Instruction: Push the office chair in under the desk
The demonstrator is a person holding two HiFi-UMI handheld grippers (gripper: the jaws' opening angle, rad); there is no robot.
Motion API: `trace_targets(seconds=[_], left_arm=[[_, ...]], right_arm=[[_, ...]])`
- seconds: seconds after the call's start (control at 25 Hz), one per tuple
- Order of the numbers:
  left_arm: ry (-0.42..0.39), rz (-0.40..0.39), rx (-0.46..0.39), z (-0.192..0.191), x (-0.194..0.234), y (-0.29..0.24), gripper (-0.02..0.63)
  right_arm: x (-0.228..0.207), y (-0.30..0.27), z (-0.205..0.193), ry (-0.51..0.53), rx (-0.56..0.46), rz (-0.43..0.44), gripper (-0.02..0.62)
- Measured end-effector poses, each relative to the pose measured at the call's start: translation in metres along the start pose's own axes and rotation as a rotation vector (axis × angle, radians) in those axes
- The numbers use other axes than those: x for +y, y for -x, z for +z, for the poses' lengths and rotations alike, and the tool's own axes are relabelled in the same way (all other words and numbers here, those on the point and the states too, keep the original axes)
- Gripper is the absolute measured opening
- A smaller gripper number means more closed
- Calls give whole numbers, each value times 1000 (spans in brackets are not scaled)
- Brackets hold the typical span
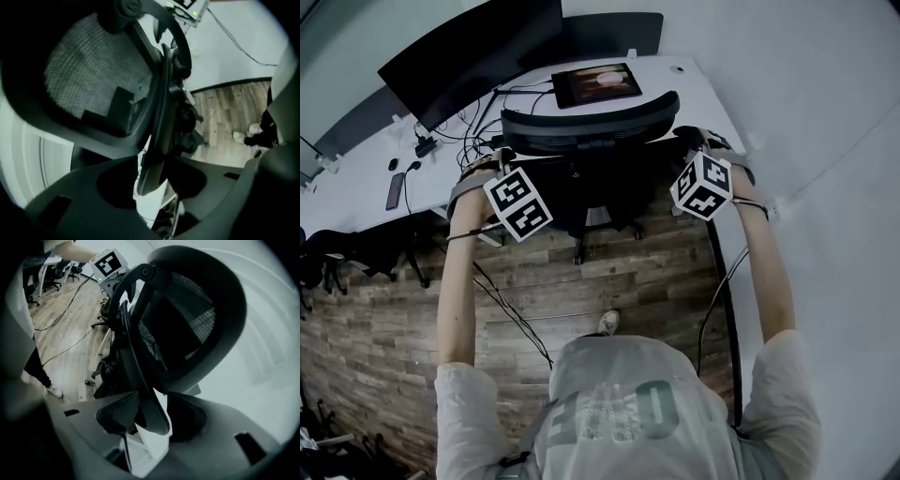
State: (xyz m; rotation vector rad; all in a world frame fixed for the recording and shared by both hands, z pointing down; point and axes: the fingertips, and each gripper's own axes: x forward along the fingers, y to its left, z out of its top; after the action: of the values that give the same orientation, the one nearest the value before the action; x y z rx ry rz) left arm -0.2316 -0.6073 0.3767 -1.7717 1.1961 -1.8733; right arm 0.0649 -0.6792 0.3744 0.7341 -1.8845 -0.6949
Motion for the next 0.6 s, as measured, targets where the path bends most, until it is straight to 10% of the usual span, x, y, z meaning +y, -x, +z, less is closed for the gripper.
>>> trace_targets(seconds=[0.28, 0.44, 0.6], left_arm=[[321, 149, -307, 34, 17, 87, 184], [647, 269, -548, 59, 16, 146, 95], [875, 299, -840, 86, -10, 201, 21]], right_arm=[[-22, 83, 57, -202, -280, -130, 194], [-17, 149, 105, -522, -574, -199, 69], [14, 206, 136, -933, -877, -60, 43]])
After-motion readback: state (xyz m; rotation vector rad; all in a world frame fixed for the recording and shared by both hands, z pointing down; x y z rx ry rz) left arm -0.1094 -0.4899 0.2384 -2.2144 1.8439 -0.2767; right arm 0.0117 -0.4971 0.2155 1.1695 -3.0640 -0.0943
